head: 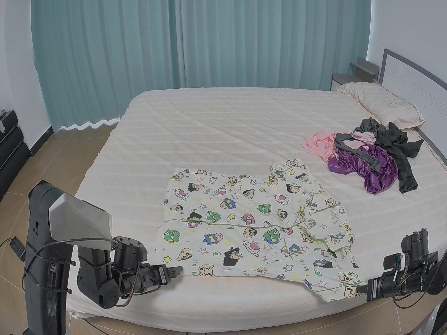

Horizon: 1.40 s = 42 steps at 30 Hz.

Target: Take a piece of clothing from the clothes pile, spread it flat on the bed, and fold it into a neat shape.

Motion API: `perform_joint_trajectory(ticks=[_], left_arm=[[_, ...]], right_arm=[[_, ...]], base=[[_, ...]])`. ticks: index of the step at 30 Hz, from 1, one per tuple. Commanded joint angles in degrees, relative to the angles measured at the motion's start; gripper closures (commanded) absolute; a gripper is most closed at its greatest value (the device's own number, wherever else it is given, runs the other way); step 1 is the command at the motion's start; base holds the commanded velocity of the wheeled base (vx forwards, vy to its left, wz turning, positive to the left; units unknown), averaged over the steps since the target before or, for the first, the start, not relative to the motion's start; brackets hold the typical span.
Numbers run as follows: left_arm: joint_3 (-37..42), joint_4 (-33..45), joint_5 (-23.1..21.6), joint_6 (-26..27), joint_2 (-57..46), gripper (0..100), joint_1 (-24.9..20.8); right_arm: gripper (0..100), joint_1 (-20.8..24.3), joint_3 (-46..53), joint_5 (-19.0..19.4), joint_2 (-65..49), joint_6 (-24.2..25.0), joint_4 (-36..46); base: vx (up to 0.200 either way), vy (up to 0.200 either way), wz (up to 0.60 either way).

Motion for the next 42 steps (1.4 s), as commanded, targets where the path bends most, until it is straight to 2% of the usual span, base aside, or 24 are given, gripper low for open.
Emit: perform_joint_trajectory(ticks=[1, 3, 4, 12, 18, 25, 31, 42], left_arm=[[-1.8, 1.5, 0.2, 0.1, 0.1, 0, -1.0], [-2.4, 2.8, 0.4, 0.1, 0.1, 0, -1.1], [-2.5, 3.7, 0.5, 0.1, 0.0, 100, -1.1], [-2.4, 4.2, 3.3, -0.6, -0.3, 100, -1.1], [-2.0, 4.2, 6.1, -5.3, -1.4, 100, -1.1], [2.2, 4.2, 6.6, -5.6, -4.3, 100, -1.2], [5.6, 4.3, 8.9, -5.4, -5.3, 100, -1.2], [12.0, 4.1, 8.9, -5.3, -7.4, 100, -2.9]], right_arm=[[100, 0.0, 1.0, 0.0, 0.1, 0.0, -0.1], [100, 0.0, 1.0, 0.0, 0.2, -0.1, -0.1], [100, 0.0, 1.0, 0.0, 0.2, 0.0, -0.1], [100, 0.0, 1.0, 0.0, 0.9, -0.3, 0.0], [100, 0.0, 1.0, 0.0, 0.2, -0.3, 0.5], [100, 0.0, 1.0, 0.0, -0.9, -1.7, 3.2], [100, -0.1, 1.0, 0.0, -2.8, -3.7, 7.1], [100, -0.1, 1.0, -0.1, -4.5, -6.6, 12.7]], base=[[0.0, 0.0, 0.0], [0.0, 0.0, 0.0], [0.0, 0.0, 0.0], [0.0, 0.0, 0.0], [0.0, 0.0, 0.0], [0.0, 0.0, 0.0], [0.0, 0.0, 0.0], [0.0, 0.0, 0.0]])
